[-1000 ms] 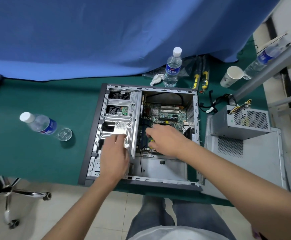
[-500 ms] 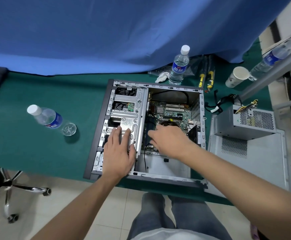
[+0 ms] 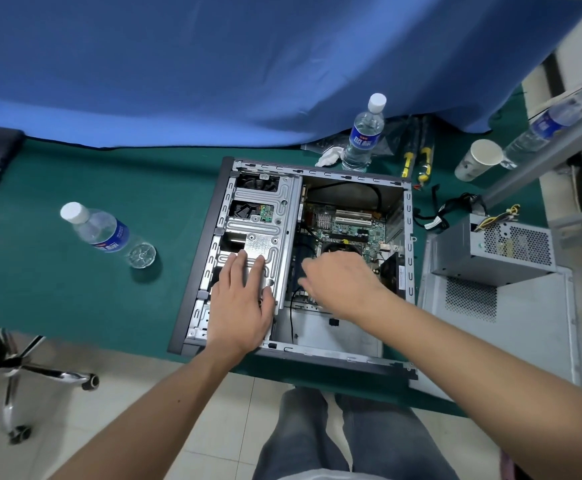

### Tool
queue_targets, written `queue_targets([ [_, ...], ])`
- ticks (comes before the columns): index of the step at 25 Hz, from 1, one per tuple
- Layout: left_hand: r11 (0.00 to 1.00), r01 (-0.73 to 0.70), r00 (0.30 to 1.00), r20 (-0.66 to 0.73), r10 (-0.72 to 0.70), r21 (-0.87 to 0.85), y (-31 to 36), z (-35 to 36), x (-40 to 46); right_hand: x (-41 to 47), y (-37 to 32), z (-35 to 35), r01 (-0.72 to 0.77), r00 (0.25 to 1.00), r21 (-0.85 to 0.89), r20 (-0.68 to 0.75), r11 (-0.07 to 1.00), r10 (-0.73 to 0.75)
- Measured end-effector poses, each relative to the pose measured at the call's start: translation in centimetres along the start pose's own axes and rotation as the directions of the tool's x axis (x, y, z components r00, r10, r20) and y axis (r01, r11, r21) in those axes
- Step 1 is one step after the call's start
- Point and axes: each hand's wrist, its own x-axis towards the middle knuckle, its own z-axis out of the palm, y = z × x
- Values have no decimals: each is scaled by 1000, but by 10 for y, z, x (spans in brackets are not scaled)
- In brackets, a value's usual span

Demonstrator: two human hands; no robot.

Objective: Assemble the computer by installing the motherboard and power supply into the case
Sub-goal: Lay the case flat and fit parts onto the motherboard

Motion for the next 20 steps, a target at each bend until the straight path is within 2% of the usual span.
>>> queue_targets([
  [2, 1000, 2, 1000, 2, -2, 1, -1, 0, 0, 4, -1, 2, -68, 998, -83, -24, 994, 66],
  [4, 1000, -1, 1000, -3, 1, -2, -3, 0, -1, 8, 5, -1, -91, 994, 14, 61, 996, 90],
  [6, 1000, -7, 1000, -9, 7, 1, -5, 0, -2, 7, 10, -8, -48, 980, 178, 199, 983, 12],
  [7, 1000, -10, 1000, -12, 10, 1, -5, -1, -1, 6, 12, -11, 5, 976, 196, 211, 981, -47],
  [10, 1000, -7, 1000, -22, 7, -7, -5, 0, 2, -1, 4, -11, 117, 987, 53, 104, 992, -122],
  [12, 1000, -2, 1000, -32, 2, -9, -4, 0, 3, 0, 0, -7, 46, 999, -41, 5, 998, -46],
  [13, 1000, 1, 999, -33, -1, -12, -4, 1, 3, 2, 1, -8, -9, 1000, -67, 10, 998, 9],
  [15, 1000, 4, 1000, -27, -4, -5, -6, 2, 1, 10, 8, -9, -43, 995, -6, 88, 999, 43],
  [17, 1000, 4, 999, -32, -4, -5, -8, 2, 2, 12, 16, -16, 18, 981, 131, 190, 991, -43],
  [18, 1000, 1, 999, -32, -1, -6, -8, 2, 3, 12, 20, -18, 78, 976, 172, 186, 982, -110],
  [20, 1000, -4, 999, -35, 3, -11, -8, 3, 4, 6, 21, -17, 195, 967, 114, 144, 974, -211],
])
